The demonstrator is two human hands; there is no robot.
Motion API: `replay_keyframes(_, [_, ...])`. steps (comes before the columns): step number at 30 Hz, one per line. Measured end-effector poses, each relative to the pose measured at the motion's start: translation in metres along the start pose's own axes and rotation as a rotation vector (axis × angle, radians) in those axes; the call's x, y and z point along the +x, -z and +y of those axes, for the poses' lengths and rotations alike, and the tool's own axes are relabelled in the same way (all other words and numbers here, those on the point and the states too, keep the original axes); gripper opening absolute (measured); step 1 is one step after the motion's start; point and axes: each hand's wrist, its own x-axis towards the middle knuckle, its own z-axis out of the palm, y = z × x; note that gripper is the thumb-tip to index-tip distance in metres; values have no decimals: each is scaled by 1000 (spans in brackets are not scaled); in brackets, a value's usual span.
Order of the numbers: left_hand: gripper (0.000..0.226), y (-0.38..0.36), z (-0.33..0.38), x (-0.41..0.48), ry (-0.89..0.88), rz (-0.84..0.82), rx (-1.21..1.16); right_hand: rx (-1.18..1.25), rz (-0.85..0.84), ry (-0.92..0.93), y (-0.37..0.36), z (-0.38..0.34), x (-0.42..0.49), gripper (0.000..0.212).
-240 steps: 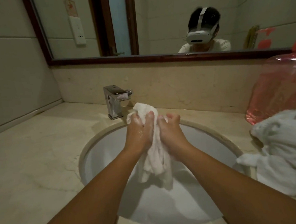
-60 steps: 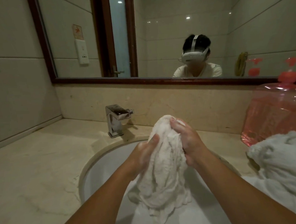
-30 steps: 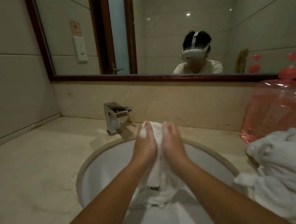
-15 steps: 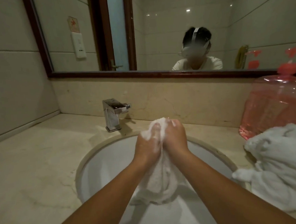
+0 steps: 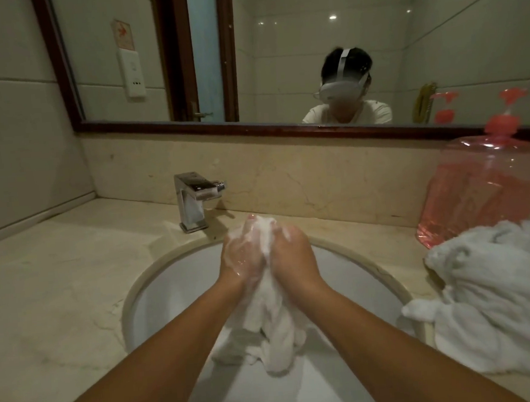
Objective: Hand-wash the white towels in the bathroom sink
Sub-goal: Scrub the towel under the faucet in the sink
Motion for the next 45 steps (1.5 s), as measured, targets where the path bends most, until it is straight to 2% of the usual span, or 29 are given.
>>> replay_keyframes(2, [47, -6, -4, -7, -46, -33, 53, 94, 79, -90, 3, -1, 20, 22])
replay_keyframes(4, [50, -7, 0, -10, -116, -57, 83, 125, 51, -140, 3, -1, 19, 24])
replay_keyframes(8, [68, -2, -1, -4, -303, 193, 74, 73, -88, -95, 2, 9, -6, 33])
replay_keyframes(9, [68, -2, 0, -5, -267, 156, 58, 122, -81, -107, 6, 9, -3, 34])
replay_keyframes(10, [67, -2, 2, -8, -141, 64, 3, 202, -72, -142, 10, 10, 2, 38])
replay_keyframes(11, [75, 0, 0, -5, -51, -25, -36, 320, -71, -189, 13, 14, 10, 50])
replay_keyframes(13, [107, 11, -6, 6, 86, -71, -121, 416, -85, -279, 17, 26, 21, 86])
replay_keyframes(14, [117, 14, -19, 17, 125, -93, -185, 364, -150, -302, 19, 31, 18, 97])
replay_keyframes(15, [114, 17, -22, 21, 163, -159, -271, 314, -239, -333, 19, 34, 14, 103])
replay_keyframes(17, [81, 29, -3, 3, 171, -267, -399, 314, -396, -376, 18, 39, 9, 104])
replay_keyframes(18, [63, 33, 3, -3, 153, -294, -453, 323, -414, -385, 18, 38, 8, 102])
replay_keyframes(20, [49, 37, -1, -2, 75, -365, -526, 419, -364, -372, 19, 33, 10, 106])
replay_keyframes(21, [41, 37, -3, -2, 40, -391, -539, 507, -318, -379, 21, 29, 10, 102])
replay_keyframes(22, [34, 37, -2, -3, -4, -406, -512, 597, -274, -383, 22, 25, 11, 87])
replay_keyframes(24, [56, 33, 2, -12, -91, -429, -325, 708, -209, -355, 25, 21, 13, 46])
replay_keyframes(26, [75, 23, 2, -21, -144, -378, -158, 705, -192, -318, 24, 17, 11, 24])
replay_keyframes(28, [58, 17, 2, -23, -197, -215, -104, 690, -193, -277, 24, 16, 12, 21])
replay_keyframes(31, [33, 23, 3, -13, -145, -115, -148, 628, -200, -227, 35, 17, 16, 24])
replay_keyframes(34, [39, 31, 2, -5, -99, -71, -151, 522, -86, -199, 58, 20, 24, 23])
replay_keyframes(37, [61, 26, 3, -6, -105, -83, -133, 438, 55, -100, 58, 22, 25, 24])
replay_keyframes(38, [58, 21, 6, -9, -114, -84, -135, 447, 75, -81, 51, 18, 22, 28])
replay_keyframes(41, [39, 1, 12, -19, -149, -16, -173, 551, 5, -113, 19, 0, 9, 32])
replay_keyframes(45, [55, 0, 10, -8, -104, 150, -121, 438, -115, -67, 0, -10, -16, 16])
